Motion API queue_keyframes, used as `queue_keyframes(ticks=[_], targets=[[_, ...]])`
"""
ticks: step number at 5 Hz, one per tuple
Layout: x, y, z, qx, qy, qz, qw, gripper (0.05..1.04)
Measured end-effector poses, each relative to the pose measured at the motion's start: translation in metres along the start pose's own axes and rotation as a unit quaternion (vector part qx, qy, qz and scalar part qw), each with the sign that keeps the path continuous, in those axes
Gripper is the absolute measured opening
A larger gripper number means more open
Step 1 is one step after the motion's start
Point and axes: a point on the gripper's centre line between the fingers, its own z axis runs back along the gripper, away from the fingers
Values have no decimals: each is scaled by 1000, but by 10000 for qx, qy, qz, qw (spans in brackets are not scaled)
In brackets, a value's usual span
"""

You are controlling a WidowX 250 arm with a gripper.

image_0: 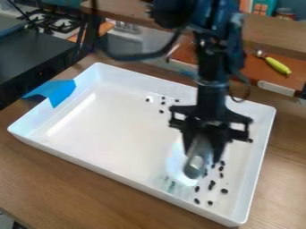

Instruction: Sweep into pile

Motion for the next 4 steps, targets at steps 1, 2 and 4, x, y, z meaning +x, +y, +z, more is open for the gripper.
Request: queue_keyframes(ticks=[1,2,4], targets=[[-1,-8,4,-64,33,35,10000,499],[-8,-5,14,-196,321,-22,9993,496],[-6,56,95,-966,62,350,9947,496]])
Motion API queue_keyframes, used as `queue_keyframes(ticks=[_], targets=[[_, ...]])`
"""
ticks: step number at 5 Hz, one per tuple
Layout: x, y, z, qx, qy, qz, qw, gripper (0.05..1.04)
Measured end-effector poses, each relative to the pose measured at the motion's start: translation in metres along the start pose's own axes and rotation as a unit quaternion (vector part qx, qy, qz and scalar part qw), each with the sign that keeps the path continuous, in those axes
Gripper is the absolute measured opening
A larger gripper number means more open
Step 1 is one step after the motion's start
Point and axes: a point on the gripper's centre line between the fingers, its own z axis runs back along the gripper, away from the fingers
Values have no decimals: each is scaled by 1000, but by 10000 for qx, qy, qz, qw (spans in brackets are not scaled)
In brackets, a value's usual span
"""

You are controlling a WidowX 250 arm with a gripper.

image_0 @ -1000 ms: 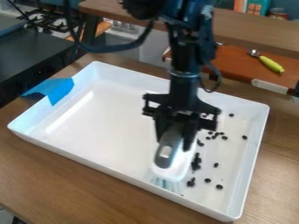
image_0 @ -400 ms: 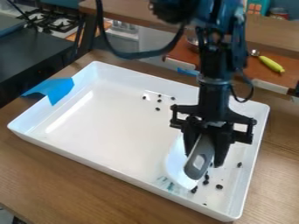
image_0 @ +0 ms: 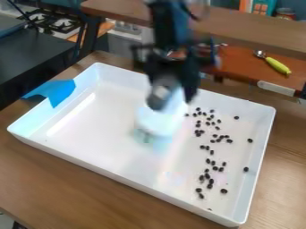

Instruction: Sweep into pile

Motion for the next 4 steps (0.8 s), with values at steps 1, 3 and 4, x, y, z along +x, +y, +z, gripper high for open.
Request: queue_keyframes(ticks=[1,3,4], targets=[[5,43,23,-12,-195,51,9998,496],[44,133,34,-492,-406,-140,9979,496],[59,160,43,-727,-675,-291,9946,496]])
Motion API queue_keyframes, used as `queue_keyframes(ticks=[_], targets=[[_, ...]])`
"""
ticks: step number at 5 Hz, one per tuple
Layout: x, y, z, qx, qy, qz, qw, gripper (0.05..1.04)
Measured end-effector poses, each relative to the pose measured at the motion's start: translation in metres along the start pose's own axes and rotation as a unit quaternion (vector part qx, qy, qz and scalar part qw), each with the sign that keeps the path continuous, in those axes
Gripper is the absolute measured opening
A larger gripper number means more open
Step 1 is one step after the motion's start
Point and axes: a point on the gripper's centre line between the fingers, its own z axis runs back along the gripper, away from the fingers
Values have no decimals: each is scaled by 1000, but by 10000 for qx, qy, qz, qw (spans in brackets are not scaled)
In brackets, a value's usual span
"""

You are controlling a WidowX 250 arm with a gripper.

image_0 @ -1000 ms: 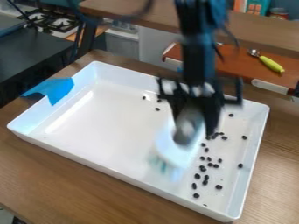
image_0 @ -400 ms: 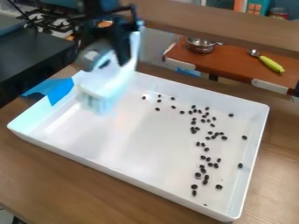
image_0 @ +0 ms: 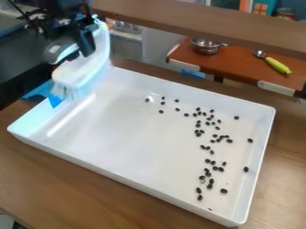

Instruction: Sweep into pile

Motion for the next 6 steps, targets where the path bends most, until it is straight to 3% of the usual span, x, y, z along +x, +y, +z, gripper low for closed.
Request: queue_keyframes(ticks=[1,2,5,6], targets=[[13,11,-2,-304,30,104,9995,496],[16,15,-8,-320,36,297,9990,495],[29,23,-51,-136,217,690,9973,495],[37,9,-61,-70,153,686,9975,495]])
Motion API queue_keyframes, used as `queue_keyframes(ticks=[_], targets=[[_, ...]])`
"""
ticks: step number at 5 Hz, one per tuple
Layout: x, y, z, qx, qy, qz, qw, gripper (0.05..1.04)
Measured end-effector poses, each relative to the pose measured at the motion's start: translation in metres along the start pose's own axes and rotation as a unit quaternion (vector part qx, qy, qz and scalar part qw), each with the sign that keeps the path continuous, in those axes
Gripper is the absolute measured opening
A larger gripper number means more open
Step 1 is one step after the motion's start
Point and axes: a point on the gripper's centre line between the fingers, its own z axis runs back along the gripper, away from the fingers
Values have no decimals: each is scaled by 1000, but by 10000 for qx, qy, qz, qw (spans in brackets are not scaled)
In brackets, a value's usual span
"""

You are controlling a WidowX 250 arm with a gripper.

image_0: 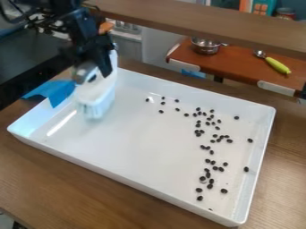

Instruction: Sweep into pile

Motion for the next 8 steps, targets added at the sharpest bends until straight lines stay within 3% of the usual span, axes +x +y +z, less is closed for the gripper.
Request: queue_keyframes(ticks=[1,4,6,8], targets=[[1,-5,-18,-49,225,-52,9997,495],[6,-22,-30,-242,160,-73,9996,495],[-12,-76,-62,-467,425,-227,9977,495],[-19,-102,-74,-631,524,-331,9961,495]])
